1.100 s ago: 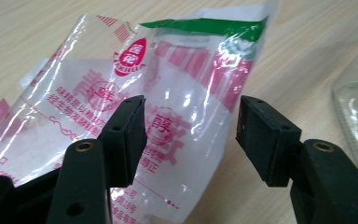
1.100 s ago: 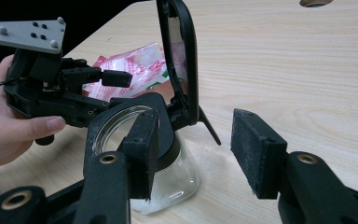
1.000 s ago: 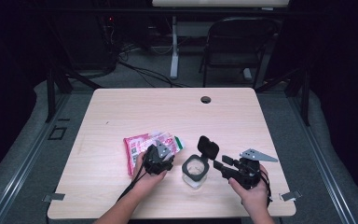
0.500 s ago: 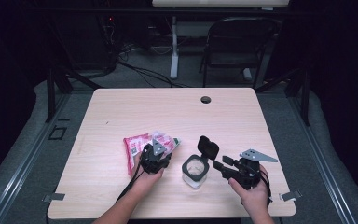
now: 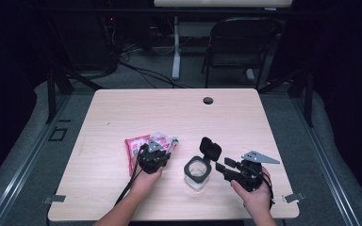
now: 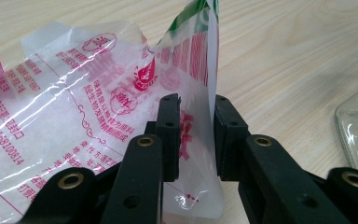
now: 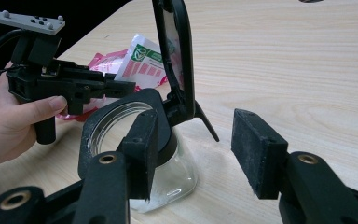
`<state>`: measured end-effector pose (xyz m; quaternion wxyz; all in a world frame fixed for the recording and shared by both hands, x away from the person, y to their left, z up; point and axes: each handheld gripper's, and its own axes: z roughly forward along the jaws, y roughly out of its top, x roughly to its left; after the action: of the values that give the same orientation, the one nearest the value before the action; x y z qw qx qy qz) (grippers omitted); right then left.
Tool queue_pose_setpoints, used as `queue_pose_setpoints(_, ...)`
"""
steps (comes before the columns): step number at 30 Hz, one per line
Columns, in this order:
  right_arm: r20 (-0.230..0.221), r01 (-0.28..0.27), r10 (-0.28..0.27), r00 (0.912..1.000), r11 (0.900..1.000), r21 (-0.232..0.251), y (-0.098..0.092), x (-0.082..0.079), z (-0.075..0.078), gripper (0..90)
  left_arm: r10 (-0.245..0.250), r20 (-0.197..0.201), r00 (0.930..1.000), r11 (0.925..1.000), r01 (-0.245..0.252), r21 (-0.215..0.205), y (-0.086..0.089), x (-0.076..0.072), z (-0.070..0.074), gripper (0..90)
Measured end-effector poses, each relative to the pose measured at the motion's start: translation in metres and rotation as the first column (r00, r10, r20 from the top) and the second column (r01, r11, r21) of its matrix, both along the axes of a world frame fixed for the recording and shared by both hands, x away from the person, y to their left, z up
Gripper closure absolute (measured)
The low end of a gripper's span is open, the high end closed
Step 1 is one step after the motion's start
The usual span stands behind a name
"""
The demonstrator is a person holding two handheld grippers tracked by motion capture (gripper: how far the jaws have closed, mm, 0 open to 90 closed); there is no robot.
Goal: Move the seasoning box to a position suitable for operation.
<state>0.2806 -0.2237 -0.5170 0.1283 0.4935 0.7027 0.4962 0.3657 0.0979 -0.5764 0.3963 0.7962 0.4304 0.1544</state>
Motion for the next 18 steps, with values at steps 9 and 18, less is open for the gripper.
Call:
queue_pose_setpoints(9,-0.005,0.001,-0.001,1.0000,1.000,-0.002,0.0005,-0.0002,-0.0011,51.3,0.022,-0.031,0.9993,0.9997,-0.022,-0.010,0.0031,0.0016,-0.0021,83.0)
queue_pose_setpoints(18,-0.005,-0.005,0.005,1.0000,1.000,-0.003,0.0014,0.0001,-0.0025,51.3,0.038,-0.038,0.9986,0.9993,-0.038,0.003,0.0016,0.0024,-0.0051,80.8)
